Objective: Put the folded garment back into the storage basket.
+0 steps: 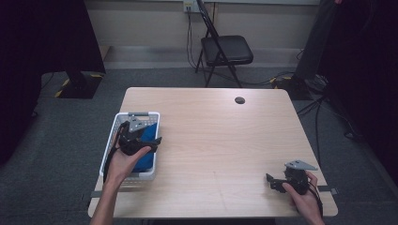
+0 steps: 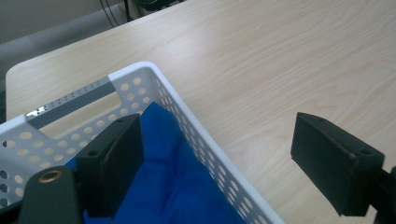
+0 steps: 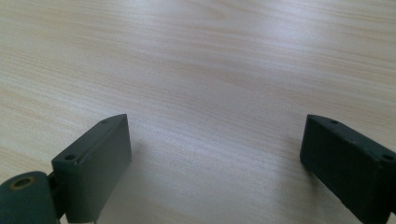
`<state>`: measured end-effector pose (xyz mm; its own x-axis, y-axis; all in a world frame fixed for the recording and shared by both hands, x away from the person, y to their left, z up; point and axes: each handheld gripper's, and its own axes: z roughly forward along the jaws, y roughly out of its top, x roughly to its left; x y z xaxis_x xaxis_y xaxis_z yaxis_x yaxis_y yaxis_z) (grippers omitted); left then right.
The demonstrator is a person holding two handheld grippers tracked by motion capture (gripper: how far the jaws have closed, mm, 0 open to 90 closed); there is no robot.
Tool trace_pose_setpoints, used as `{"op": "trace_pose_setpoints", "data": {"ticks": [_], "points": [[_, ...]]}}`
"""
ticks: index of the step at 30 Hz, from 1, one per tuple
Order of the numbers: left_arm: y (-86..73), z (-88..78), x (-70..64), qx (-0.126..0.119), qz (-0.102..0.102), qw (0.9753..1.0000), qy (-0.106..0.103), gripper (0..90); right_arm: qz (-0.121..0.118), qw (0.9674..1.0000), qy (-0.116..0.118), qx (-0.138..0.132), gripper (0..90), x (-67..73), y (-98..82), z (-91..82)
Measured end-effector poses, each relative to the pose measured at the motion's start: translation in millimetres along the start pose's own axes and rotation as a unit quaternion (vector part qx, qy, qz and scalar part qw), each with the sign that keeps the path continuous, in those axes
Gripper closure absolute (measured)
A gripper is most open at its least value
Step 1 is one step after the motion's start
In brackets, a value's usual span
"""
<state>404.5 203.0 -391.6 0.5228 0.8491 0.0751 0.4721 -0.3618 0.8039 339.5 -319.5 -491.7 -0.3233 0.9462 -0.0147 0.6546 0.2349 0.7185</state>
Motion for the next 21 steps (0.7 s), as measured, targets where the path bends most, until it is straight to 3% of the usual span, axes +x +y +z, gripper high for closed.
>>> {"op": "trace_pose_setpoints", "data": {"ticks": [5, 8, 14, 21], "points": [[2.5, -5.8, -9.2, -0.003, 0.01, 0.9999, 0.006, 16.9, 0.0, 1.0, 0.0, 0.0, 7.5, 0.0, 0.0, 0.0], [2.8, -8.5, -14.5, -0.002, 0.014, 0.9997, 0.021, 16.9, 0.0, 1.0, 0.0, 0.0, 7.6, 0.0, 0.0, 0.1], [0.1, -10.9, -26.3, 0.006, 0.046, 0.9984, 0.033, 17.5, 0.0, 1.0, 0.0, 0.0, 7.6, 0.0, 0.0, 0.0], [-0.3, -16.2, -45.6, 0.011, 0.059, 0.9979, 0.023, 16.9, 0.0, 1.0, 0.0, 0.0, 7.6, 0.0, 0.0, 0.0]]}}
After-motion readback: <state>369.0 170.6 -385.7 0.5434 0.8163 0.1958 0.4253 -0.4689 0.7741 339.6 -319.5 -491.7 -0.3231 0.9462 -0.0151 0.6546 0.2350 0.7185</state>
